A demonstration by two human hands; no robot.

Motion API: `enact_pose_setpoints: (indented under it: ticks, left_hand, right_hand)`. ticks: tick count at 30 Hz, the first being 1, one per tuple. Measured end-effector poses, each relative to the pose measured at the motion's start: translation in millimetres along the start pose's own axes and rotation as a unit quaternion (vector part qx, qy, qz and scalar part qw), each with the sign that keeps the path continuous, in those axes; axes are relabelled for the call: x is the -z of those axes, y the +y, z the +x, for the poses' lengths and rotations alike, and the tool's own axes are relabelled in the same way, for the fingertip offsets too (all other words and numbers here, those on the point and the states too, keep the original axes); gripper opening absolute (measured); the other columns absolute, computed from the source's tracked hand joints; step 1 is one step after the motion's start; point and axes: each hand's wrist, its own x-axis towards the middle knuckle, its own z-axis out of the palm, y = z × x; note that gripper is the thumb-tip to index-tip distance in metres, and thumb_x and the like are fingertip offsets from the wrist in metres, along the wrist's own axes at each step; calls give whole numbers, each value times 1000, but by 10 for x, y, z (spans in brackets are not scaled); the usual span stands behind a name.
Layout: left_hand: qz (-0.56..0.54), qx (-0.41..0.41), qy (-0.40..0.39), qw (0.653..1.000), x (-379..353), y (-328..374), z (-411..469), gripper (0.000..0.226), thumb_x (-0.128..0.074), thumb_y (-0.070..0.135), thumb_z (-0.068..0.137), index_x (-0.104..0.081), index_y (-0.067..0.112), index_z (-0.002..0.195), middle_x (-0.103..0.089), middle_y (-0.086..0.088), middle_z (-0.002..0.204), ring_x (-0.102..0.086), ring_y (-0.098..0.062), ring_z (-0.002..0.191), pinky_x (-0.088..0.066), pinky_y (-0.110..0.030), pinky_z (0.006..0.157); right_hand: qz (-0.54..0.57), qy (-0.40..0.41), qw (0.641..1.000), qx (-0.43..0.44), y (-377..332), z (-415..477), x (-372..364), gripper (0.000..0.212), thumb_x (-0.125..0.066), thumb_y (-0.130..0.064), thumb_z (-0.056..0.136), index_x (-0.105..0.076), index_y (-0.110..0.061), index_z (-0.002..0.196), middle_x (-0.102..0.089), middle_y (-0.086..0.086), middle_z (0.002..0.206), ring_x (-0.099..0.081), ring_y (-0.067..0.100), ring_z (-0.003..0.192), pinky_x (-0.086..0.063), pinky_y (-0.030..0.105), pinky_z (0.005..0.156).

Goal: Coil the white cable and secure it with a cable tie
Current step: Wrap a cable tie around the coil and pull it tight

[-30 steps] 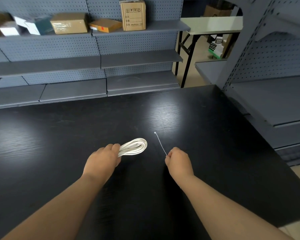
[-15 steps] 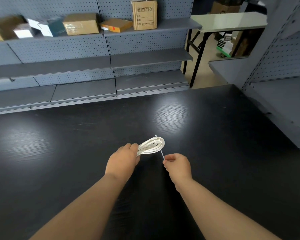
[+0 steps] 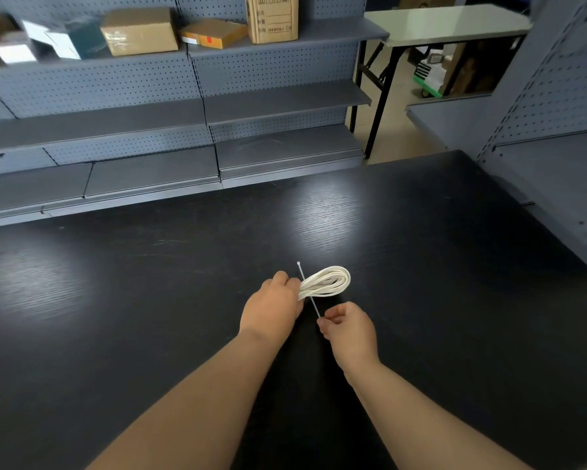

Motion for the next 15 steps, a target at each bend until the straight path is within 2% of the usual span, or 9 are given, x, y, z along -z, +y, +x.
enact_pose_setpoints:
  ticks: [8, 15]
  left_hand:
    - [21, -3, -2, 1000, -103, -8, 27, 25, -41, 22, 97, -50, 13, 118, -49, -6, 112, -51, -25, 101, -48, -37, 80]
    - [61, -39, 12, 997, -197, 24, -10, 30, -42, 16, 94, -46, 15, 123, -49, -4, 118, -49, -23, 107, -44, -34, 82]
  right_hand:
    - [-12, 15, 1000, 18, 4, -52, -55, 16, -67, -14, 85, -53, -20, 89, -63, -1, 89, -63, 14, 86, -53, 29, 79]
    - [-21, 40, 998, 36, 22, -75, -78, 20, -67, -15, 85, -50, -21, 77, -61, -1, 82, -59, 13, 74, -40, 18, 58]
